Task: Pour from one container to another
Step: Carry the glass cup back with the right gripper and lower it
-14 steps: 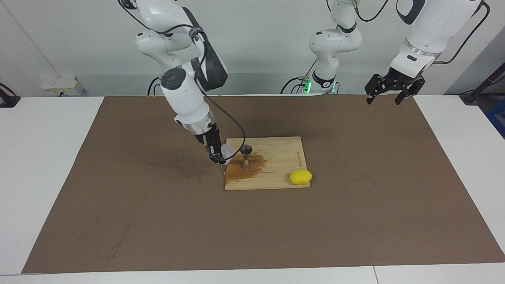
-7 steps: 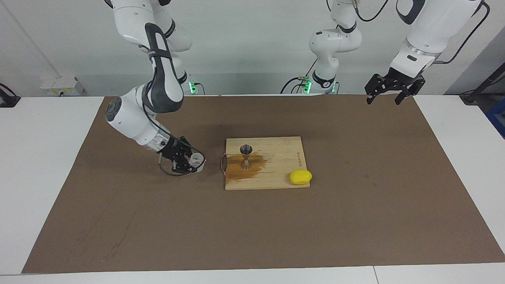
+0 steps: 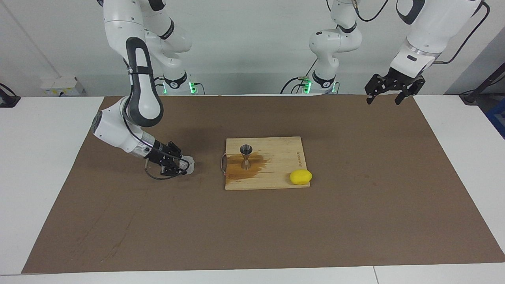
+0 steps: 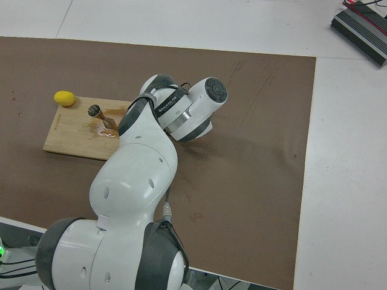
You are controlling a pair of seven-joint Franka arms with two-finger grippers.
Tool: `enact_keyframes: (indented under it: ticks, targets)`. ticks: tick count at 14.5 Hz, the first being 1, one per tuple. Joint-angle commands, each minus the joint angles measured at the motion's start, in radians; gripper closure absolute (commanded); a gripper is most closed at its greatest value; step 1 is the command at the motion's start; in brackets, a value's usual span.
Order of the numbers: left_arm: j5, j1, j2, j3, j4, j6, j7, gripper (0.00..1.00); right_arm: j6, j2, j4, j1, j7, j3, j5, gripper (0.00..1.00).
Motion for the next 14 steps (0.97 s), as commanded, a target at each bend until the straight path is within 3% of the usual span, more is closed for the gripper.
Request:
enact_keyframes:
  ticks: [1,6,7,8,9,14]
  targets:
    - [-0.005,-0.005,-0.026,0.007,-0.024,-0.009,-0.01,0.0,-0.01,-0.004,-0.032,-0.02,-0.071,0.014,0.056,1.0]
    - [-0.005,-0.005,-0.026,0.007,-0.024,-0.009,-0.01,0.0,-0.032,-0.006,-0.062,-0.029,-0.111,0.014,0.086,1.0]
    - [-0.005,-0.005,-0.026,0.007,-0.024,-0.009,-0.01,0.0,-0.024,-0.006,-0.067,-0.027,-0.111,0.012,0.086,0.59]
    - [-0.005,-0.005,-0.026,0.007,-0.024,-0.011,-0.01,0.0,-0.021,-0.009,-0.072,-0.03,-0.11,0.012,0.086,0.06]
    - [-0.005,-0.005,-0.026,0.007,-0.024,-0.009,-0.01,0.0,-0.021,-0.014,-0.078,-0.03,-0.102,0.012,0.086,0.0]
    - [-0.005,-0.005,-0.026,0.007,-0.024,-0.009,-0.01,0.0,-0.018,-0.102,-0.104,-0.032,-0.111,0.005,0.057,0.0]
